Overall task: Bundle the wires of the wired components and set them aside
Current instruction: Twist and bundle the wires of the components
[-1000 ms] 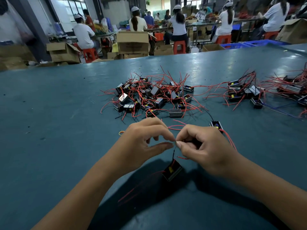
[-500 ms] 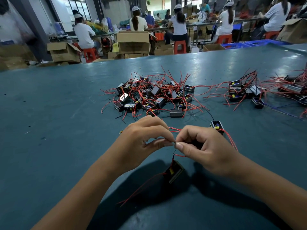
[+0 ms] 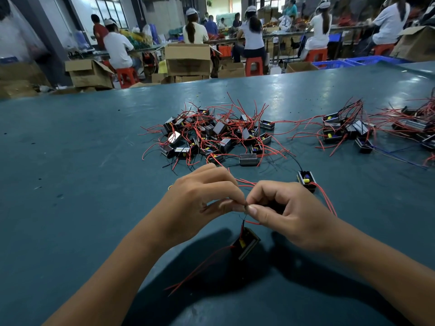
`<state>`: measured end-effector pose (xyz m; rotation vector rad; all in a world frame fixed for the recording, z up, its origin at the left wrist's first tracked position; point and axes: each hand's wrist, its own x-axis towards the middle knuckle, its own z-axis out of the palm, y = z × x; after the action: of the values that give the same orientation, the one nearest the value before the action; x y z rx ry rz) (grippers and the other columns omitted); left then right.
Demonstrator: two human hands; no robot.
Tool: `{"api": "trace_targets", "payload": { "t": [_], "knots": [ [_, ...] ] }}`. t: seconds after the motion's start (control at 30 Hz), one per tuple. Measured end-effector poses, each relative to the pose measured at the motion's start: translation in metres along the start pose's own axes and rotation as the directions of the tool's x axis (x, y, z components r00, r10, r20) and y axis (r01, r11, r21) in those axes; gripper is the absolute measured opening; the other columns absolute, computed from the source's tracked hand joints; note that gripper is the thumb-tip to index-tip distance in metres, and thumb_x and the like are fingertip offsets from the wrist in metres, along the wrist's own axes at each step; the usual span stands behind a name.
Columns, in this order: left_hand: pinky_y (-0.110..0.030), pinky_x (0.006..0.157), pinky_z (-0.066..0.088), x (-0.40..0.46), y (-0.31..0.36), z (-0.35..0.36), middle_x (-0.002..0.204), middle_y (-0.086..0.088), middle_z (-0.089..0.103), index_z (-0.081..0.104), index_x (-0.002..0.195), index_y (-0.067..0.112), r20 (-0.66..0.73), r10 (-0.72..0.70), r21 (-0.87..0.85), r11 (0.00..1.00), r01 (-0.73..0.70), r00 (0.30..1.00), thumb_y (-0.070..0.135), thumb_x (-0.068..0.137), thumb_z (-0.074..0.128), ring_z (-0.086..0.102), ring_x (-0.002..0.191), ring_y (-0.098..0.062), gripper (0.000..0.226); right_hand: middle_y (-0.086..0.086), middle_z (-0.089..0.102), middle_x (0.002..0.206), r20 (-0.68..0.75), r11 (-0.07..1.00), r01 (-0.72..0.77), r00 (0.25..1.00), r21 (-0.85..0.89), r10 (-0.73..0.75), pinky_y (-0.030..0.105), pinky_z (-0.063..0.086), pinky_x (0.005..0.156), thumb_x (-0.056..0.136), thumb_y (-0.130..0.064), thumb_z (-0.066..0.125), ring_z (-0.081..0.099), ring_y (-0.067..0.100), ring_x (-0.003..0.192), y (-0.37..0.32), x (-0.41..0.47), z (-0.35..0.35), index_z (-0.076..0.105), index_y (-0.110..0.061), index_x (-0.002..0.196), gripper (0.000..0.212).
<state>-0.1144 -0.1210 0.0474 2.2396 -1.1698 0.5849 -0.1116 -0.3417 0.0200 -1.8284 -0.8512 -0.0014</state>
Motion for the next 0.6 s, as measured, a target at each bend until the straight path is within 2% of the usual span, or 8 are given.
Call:
{"api": "trace_targets", "payload": {
  "t": [0.13, 0.2, 0.33, 0.4, 0.5, 0.53, 0.6],
  "knots": [
    [-0.042, 0.068, 0.048, -0.001, 0.002, -0.001, 0.093, 0.003, 0.062, 0.075, 0.092, 0.015, 0.019, -0.006, 0.027, 1.0, 0.006, 1.0, 0.032, 0.098, 0.059, 0.056, 0.084, -0.02, 0.025, 0.014, 0.052, 0.065, 0.001, 1.0, 0.008, 1.0, -0.012, -0.008, 0.032, 0.034, 0.053, 0.088, -0.033, 0.061, 0.04, 0.026, 0.057, 0.0, 0.0, 0.0, 0.062, -0.022, 0.087, 0.011],
    [-0.042, 0.068, 0.048, -0.001, 0.002, -0.001, 0.094, 0.003, 0.061, 0.074, 0.093, 0.015, 0.034, -0.01, 0.036, 0.999, 0.009, 0.999, 0.031, 0.098, 0.059, 0.055, 0.086, -0.018, 0.023, 0.014, 0.05, 0.064, 0.004, 1.0, 0.005, 1.0, -0.011, -0.005, 0.028, 0.033, 0.053, 0.088, -0.03, 0.062, 0.039, 0.025, 0.056, 0.0, 0.0, 0.0, 0.062, -0.021, 0.087, 0.009],
    [-0.038, 0.07, 0.049, 0.0, 0.004, 0.002, 0.093, 0.002, 0.06, 0.071, 0.093, 0.011, 0.041, -0.021, 0.055, 0.998, 0.019, 0.999, 0.027, 0.098, 0.06, 0.055, 0.085, -0.018, 0.02, 0.011, 0.045, 0.059, -0.01, 1.0, 0.009, 1.0, 0.006, -0.009, 0.018, 0.032, 0.053, 0.087, -0.021, 0.063, 0.034, 0.011, 0.054, 0.0, 0.0, 0.001, 0.062, -0.017, 0.083, 0.006],
    [-0.03, 0.071, 0.047, 0.0, 0.007, 0.004, 0.091, 0.004, 0.058, 0.069, 0.092, 0.011, 0.042, -0.076, 0.005, 0.997, 0.076, 0.996, 0.025, 0.099, 0.06, 0.053, 0.083, -0.012, 0.018, 0.006, 0.042, 0.057, -0.025, 1.0, 0.014, 1.0, 0.009, -0.014, 0.017, 0.031, 0.052, 0.087, -0.02, 0.064, 0.034, 0.007, 0.054, 0.0, 0.0, 0.001, 0.061, -0.016, 0.08, 0.008],
    [-0.016, 0.068, 0.037, 0.0, 0.011, 0.007, 0.083, 0.008, 0.053, 0.065, 0.089, 0.014, 0.07, -0.182, -0.119, 0.975, 0.19, 0.981, 0.023, 0.099, 0.059, 0.047, 0.074, -0.005, 0.015, -0.003, 0.041, 0.056, -0.056, 1.0, 0.014, 0.998, 0.001, -0.014, 0.017, 0.03, 0.05, 0.087, -0.02, 0.064, 0.033, 0.004, 0.052, -0.001, 0.0, 0.001, 0.061, -0.015, 0.078, 0.01],
    [-0.017, 0.065, 0.036, 0.0, 0.012, 0.008, 0.08, 0.009, 0.052, 0.064, 0.087, 0.015, 0.082, -0.234, -0.168, 0.955, 0.245, 0.969, 0.026, 0.098, 0.059, 0.046, 0.071, -0.006, 0.017, -0.003, 0.041, 0.055, -0.067, 1.0, 0.018, 0.998, -0.012, -0.018, 0.017, 0.03, 0.049, 0.087, -0.019, 0.065, 0.032, 0.005, 0.052, -0.002, 0.0, 0.002, 0.061, -0.015, 0.078, 0.011],
    [-0.028, 0.056, 0.035, -0.001, 0.014, 0.01, 0.072, 0.012, 0.051, 0.062, 0.084, 0.02, 0.133, -0.365, -0.299, 0.872, 0.388, 0.922, 0.034, 0.098, 0.058, 0.042, 0.062, -0.01, 0.02, -0.004, 0.04, 0.054, -0.091, 0.999, 0.025, 0.995, -0.046, -0.029, 0.017, 0.029, 0.049, 0.087, -0.017, 0.064, 0.031, 0.004, 0.051, -0.002, 0.0, 0.003, 0.06, -0.015, 0.076, 0.012]
  ]
}}
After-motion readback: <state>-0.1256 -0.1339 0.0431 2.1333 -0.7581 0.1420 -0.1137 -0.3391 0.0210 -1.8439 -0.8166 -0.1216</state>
